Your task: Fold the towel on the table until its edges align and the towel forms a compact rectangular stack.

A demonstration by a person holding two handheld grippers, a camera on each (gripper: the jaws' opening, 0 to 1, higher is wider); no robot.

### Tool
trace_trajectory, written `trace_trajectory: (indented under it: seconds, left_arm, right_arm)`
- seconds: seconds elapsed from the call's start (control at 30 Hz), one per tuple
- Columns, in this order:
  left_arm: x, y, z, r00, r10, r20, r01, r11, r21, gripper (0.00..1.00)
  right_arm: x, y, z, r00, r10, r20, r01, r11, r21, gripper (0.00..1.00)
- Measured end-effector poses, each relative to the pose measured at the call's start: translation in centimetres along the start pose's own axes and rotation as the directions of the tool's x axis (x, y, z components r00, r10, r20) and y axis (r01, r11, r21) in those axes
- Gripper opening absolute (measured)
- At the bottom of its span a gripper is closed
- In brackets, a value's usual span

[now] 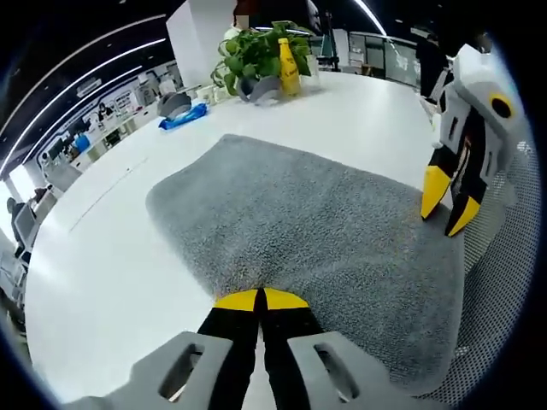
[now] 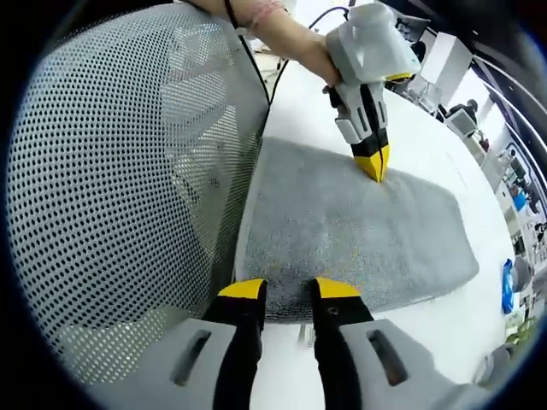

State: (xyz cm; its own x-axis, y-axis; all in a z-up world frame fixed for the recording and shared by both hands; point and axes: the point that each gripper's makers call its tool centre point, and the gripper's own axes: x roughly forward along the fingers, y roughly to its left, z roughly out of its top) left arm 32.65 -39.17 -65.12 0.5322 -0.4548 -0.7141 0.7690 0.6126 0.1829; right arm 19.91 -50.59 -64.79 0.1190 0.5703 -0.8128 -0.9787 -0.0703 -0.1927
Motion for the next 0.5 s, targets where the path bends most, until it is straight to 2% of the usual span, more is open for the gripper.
trace_trajectory:
  seconds: [0.2,0.33,0.5]
  left_arm:
    - [0.00,-0.02,0.01,1.000,-0.002,0.004,0.002,1.000,-0.004,0.01]
    - [0.01,-0.05,-0.01,1.000,-0.001,0.005,0.001,1.000,-0.002,0.01]
    - [-0.01,-0.05,-0.05,1.000,0.001,0.004,-0.001,1.000,0.005,0.01]
  right_arm:
    - [-0.03,0.25,0.11,1.000,0.011,-0.004,-0.011,1.000,-0.023,0.20]
    - [-0.05,0.87,0.09,0.999,0.034,0.000,-0.034,0.999,-0.004,0.26]
    - [0.03,0.99,0.07,1.000,0.029,0.004,-0.029,1.000,-0.011,0.26]
